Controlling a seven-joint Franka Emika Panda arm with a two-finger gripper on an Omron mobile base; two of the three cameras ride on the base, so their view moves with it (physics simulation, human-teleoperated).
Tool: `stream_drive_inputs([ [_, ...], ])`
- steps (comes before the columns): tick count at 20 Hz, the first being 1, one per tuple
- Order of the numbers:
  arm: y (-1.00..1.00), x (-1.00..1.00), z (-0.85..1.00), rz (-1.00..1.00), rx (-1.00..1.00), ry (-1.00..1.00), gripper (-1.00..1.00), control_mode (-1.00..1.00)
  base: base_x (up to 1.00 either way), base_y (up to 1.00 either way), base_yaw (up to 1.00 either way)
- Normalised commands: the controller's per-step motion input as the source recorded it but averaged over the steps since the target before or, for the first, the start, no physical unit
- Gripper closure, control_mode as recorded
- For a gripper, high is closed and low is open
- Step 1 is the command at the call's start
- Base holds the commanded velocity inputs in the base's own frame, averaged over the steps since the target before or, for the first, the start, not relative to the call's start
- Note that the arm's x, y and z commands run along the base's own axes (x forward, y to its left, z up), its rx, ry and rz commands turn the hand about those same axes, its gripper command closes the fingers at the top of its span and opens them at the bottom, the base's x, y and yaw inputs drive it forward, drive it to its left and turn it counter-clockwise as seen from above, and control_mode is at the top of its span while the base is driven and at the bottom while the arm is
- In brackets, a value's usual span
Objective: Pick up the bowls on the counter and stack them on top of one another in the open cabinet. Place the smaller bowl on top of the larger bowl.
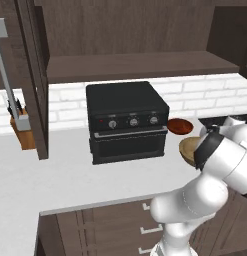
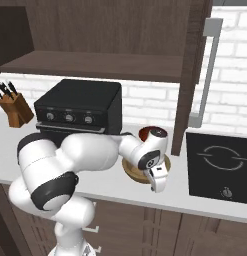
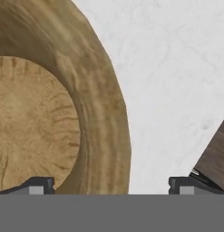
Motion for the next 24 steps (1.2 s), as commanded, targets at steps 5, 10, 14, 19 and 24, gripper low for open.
stream_drive_inputs([
  [5, 0.00, 0.15, -0.02, 0.00, 0.00, 0.00, -1.00, -1.00, 0.00, 0.00, 0.00],
  [10, 0.00, 0.02, 0.00, 0.00, 0.00, 0.00, -1.00, -1.00, 0.00, 0.00, 0.00],
  [14, 0.00, 0.00, 0.00, 0.00, 0.00, 0.00, 1.00, -1.00, 0.00, 0.00, 0.00],
  [19, 0.00, 0.00, 0.00, 0.00, 0.00, 0.00, 1.00, -1.00, 0.00, 0.00, 0.00],
  [24, 0.00, 0.00, 0.00, 0.00, 0.00, -0.01, 1.00, -1.00, 0.00, 0.00, 0.00],
])
